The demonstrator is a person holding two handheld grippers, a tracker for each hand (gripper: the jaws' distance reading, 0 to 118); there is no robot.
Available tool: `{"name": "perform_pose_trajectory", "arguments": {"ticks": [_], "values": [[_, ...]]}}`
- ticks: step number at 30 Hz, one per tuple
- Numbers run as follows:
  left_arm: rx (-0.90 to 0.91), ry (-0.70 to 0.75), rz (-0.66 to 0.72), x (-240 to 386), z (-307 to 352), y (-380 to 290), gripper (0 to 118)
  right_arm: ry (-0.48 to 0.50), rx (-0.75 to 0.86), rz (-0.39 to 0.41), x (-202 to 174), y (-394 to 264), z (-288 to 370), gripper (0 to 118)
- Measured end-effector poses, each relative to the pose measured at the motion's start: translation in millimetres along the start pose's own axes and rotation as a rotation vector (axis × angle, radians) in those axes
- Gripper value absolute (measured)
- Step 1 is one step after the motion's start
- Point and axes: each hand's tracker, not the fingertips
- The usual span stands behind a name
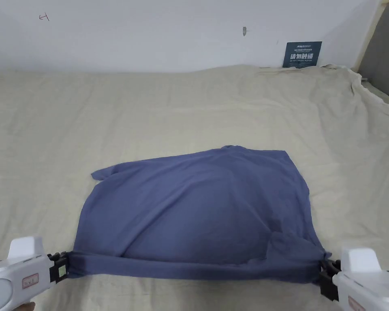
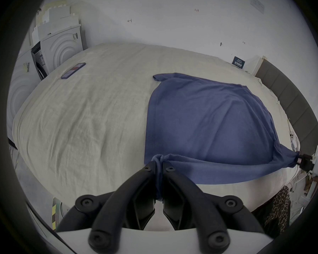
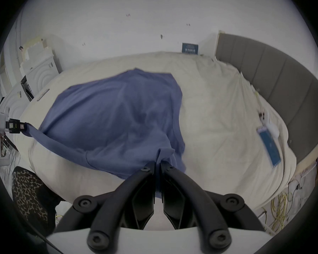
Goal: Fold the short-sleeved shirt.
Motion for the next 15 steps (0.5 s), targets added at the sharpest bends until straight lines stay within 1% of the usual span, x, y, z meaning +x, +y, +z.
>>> {"name": "perform_pose_trajectory", "arguments": {"ticks": [4,8,11,13,15], "values": [[0.026,-0.004,0.000,0.7,-5.9,26.5,3,0.021,0.039,0.002,2.2,41.6,-6.7,4],[0.041,0.004,-0.002,4.8,-19.8,52.7,3,0.014,0.044,0.010,5.2,77.3,-33.5,4],[0.037,0.014,-0.016,8.5,-39.3,68.6,3,0.020,0.019,-0.012,9.6,95.7,-62.2,4],[0.022,0.025,-0.023,12.1,-53.7,77.1,3,0.004,-0.005,-0.006,11.0,103.4,-82.2,4],[0.004,0.033,-0.022,13.9,-71.7,82.9,3,0.002,-0.036,-0.034,14.2,108.1,-104.3,4]]}}
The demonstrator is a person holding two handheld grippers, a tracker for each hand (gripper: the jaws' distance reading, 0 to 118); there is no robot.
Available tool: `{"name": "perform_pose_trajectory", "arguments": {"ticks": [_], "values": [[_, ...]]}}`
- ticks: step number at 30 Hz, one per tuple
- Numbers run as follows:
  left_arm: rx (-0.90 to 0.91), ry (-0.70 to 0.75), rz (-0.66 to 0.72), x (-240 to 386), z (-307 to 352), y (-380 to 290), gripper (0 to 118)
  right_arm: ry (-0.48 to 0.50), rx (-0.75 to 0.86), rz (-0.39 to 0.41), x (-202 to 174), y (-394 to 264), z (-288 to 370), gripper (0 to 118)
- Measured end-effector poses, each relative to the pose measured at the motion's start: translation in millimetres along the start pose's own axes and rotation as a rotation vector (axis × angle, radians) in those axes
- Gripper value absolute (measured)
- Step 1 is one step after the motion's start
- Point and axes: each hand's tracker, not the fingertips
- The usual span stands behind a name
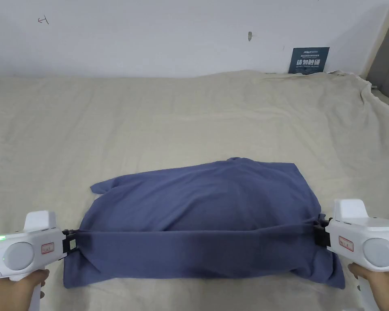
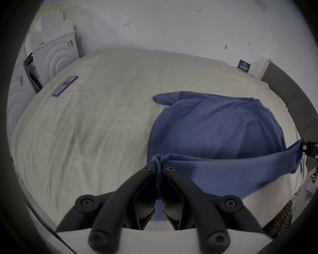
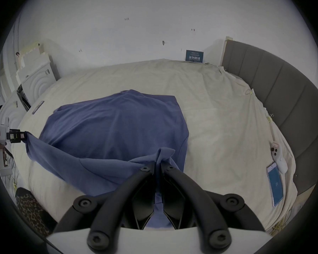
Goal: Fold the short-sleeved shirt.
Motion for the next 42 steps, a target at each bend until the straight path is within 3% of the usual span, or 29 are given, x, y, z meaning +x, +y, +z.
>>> {"name": "perform_pose_trajectory", "arguments": {"ticks": [8,14,16,17,18,19,21,22,28,33,35,36,38,40,41,42], "values": [[-0.100,0.062,-0.064,10.0,-72.3,-1.6,3,-0.064,-0.106,0.009,-3.9,5.9,-65.5,4],[-0.120,0.088,-0.105,14.4,-80.3,-4.5,5,-0.089,-0.181,-0.012,-3.5,-8.7,-87.0,5],[-0.127,0.073,-0.115,13.8,-75.6,-1.5,18,-0.091,-0.167,-0.038,-9.3,-10.8,-74.0,23],[-0.134,0.063,-0.108,11.9,-69.4,1.9,29,-0.098,-0.160,-0.050,-10.3,-9.8,-68.4,41],[-0.132,0.041,-0.091,10.7,-63.4,3.7,54,-0.097,-0.153,-0.056,-10.5,-8.3,-61.0,70],[-0.120,0.034,-0.075,10.4,-57.7,4.8,74,-0.094,-0.133,-0.063,-0.5,-9.0,-61.8,86],[-0.079,0.045,-0.058,12.0,-40.5,7.4,101,-0.062,-0.051,-0.087,2.1,-5.6,-40.0,93],[-0.036,0.052,-0.046,12.9,-30.1,8.8,103,-0.051,-0.019,-0.094,2.5,-2.7,-27.2,93],[0.133,0.015,-0.057,26.2,53.7,11.7,103,0.007,0.169,-0.070,-3.2,7.3,61.6,93],[0.242,-0.013,-0.062,40.6,120.1,-0.2,102,-0.005,0.342,-0.057,-16.1,-3.2,131.0,92],[0.298,-0.029,-0.061,43.9,137.8,-10.5,100,-0.021,0.370,-0.043,-23.3,-11.3,148.8,86],[0.323,-0.025,-0.057,45.7,144.6,-17.0,96,-0.027,0.384,-0.031,-26.3,-16.1,156.5,77],[0.347,-0.039,-0.052,47.4,153.2,-27.0,79,-0.040,0.417,-0.005,-31.8,-26.2,166.9,55],[0.368,-0.034,-0.056,51.3,160.1,-38.3,39,-0.054,0.437,0.011,-41.4,-33.7,177.7,16],[0.381,-0.033,-0.064,47.8,157.4,-40.5,21,-0.059,0.453,0.020,-43.3,-37.9,180.5,4],[0.389,-0.039,-0.067,48.2,158.9,-44.8,7,-0.059,0.466,0.030,-45.4,-42.2,183.3,3]]}}
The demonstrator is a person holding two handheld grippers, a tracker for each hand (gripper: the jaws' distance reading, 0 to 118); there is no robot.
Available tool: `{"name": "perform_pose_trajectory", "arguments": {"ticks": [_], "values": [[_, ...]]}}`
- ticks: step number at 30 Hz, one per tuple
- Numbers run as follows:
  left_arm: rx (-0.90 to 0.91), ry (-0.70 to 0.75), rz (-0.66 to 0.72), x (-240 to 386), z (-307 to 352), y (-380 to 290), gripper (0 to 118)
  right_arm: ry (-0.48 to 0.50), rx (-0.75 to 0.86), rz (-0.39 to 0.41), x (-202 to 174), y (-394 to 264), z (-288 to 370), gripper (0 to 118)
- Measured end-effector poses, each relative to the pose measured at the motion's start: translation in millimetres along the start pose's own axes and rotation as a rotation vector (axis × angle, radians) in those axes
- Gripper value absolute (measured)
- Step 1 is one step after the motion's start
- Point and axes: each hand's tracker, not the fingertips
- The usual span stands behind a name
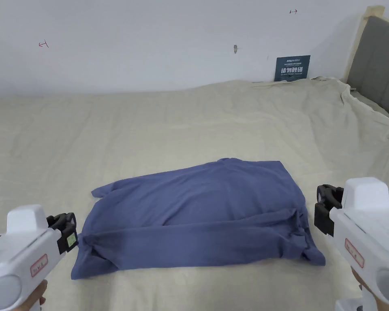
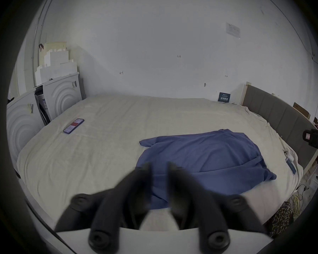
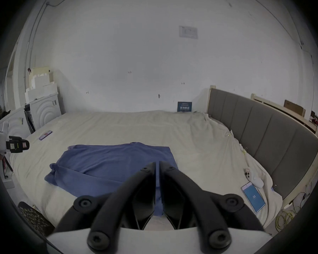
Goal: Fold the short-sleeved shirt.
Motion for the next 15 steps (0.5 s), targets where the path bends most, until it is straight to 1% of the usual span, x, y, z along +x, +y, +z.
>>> {"name": "perform_pose_trajectory", "arguments": {"ticks": [1,2,3,5,7,10,14,15], "values": [[0.001,-0.004,0.002,0.3,2.8,-2.5,1,0.008,0.004,0.008,1.2,-2.0,-0.6,0],[-0.008,-0.029,0.022,0.0,5.3,-4.4,0,0.023,-0.008,0.019,0.5,-3.2,-0.1,0],[-0.015,-0.036,0.040,-1.7,3.8,-7.8,0,0.024,-0.007,0.022,-0.8,-4.6,1.0,0],[-0.019,-0.031,0.034,-0.9,3.5,-12.4,0,0.033,-0.017,0.031,-0.5,-4.3,-0.2,0],[-0.049,-0.034,0.025,-3.9,-1.9,-14.3,0,0.038,-0.019,0.028,-0.3,-4.2,0.0,0],[-0.099,-0.038,0.053,-14.1,-15.8,-11.8,0,0.043,-0.024,0.024,2.2,-1.6,-4.1,0],[-0.241,-0.016,0.086,-29.3,-51.0,-12.5,0,0.031,-0.030,0.007,4.8,-2.4,-9.2,0],[-0.270,-0.015,0.104,-32.5,-60.0,-14.9,7,0.028,-0.033,0.007,5.2,-2.9,-10.7,0]]}}
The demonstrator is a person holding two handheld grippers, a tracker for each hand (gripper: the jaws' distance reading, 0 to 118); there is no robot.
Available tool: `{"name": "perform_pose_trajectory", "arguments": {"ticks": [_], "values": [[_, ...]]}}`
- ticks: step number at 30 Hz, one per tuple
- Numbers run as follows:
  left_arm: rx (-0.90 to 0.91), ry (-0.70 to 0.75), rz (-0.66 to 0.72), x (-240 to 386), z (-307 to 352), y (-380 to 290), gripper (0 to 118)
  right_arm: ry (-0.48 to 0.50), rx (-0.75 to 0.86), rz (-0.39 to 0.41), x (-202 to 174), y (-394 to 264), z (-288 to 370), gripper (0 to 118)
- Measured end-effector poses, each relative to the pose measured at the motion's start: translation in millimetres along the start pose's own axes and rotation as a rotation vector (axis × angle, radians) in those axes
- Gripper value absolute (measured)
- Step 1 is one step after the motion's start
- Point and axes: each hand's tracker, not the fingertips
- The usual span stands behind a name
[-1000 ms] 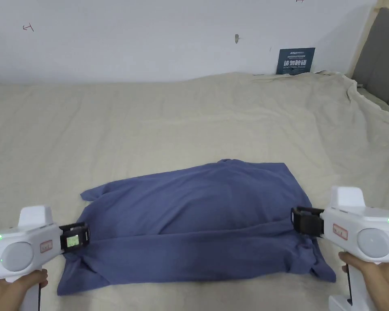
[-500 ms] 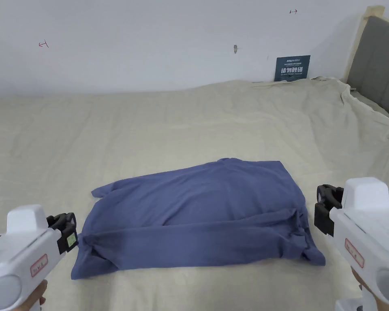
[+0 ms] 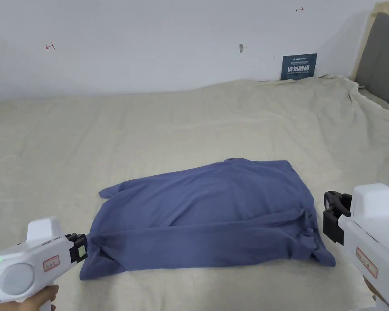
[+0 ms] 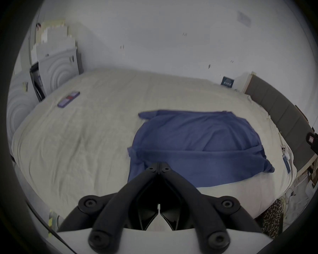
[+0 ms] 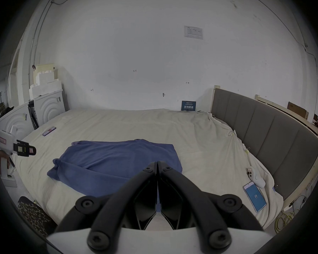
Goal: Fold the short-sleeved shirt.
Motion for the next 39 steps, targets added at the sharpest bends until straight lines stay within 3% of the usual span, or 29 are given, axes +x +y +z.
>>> {"name": "perform_pose_trajectory", "arguments": {"ticks": [3,5,6,7,8,10,14,17,18,22,25,26,28,30,36,38,39], "values": [[-0.085,0.010,0.083,-16.1,-34.8,0.7,17,-0.017,-0.018,0.005,1.7,-2.7,-5.6,0],[-0.150,0.036,0.111,-22.0,-56.6,-1.5,51,-0.025,-0.031,0.001,4.8,-4.9,-10.2,0],[-0.172,0.046,0.108,-24.8,-67.5,-3.3,76,-0.028,-0.039,-0.004,5.8,-6.4,-11.9,0],[-0.192,0.065,0.103,-27.3,-77.5,-5.4,90,-0.031,-0.047,-0.007,7.4,-7.6,-14.2,0],[-0.208,0.073,0.100,-28.1,-84.1,-8.1,97,-0.035,-0.054,-0.008,8.9,-8.8,-16.1,0],[-0.246,0.109,0.084,-30.7,-100.2,-11.9,97,-0.048,-0.067,-0.011,11.6,-12.2,-19.7,0],[-0.303,0.153,0.074,-25.1,-116.6,-24.9,95,-0.070,-0.113,-0.033,18.0,-21.3,-28.8,0],[-0.348,0.158,0.058,-14.3,-117.5,-38.0,68,-0.081,-0.142,-0.041,20.6,-27.9,-35.5,0],[-0.317,0.193,0.010,-9.4,-112.7,-39.9,65,-0.083,-0.151,-0.044,21.0,-30.1,-36.9,0],[-0.307,0.141,-0.014,-17.5,-119.5,-35.3,15,-0.092,-0.211,-0.058,26.2,-41.0,-50.4,0],[-0.310,0.090,0.014,-18.1,-109.0,-27.0,6,-0.100,-0.304,-0.071,32.0,-52.8,-69.9,3],[-0.293,0.077,0.006,-17.5,-105.1,-25.6,5,-0.102,-0.313,-0.069,32.9,-57.4,-76.8,10],[-0.246,0.068,0.005,-13.8,-92.7,-20.4,5,-0.089,-0.381,-0.057,35.1,-67.7,-92.1,60],[-0.218,0.053,-0.003,-11.6,-83.0,-15.1,5,-0.080,-0.435,-0.049,34.4,-79.2,-109.1,96],[-0.214,0.025,-0.032,-10.3,-75.2,-7.6,5,-0.106,-0.554,-0.014,31.8,-111.6,-152.0,95],[-0.222,0.028,-0.046,-9.6,-75.3,-8.2,5,-0.096,-0.577,-0.040,31.5,-116.4,-157.7,81],[-0.223,0.029,-0.048,-9.5,-74.8,-8.7,5,-0.078,-0.580,-0.057,31.4,-117.9,-159.1,60]]}}
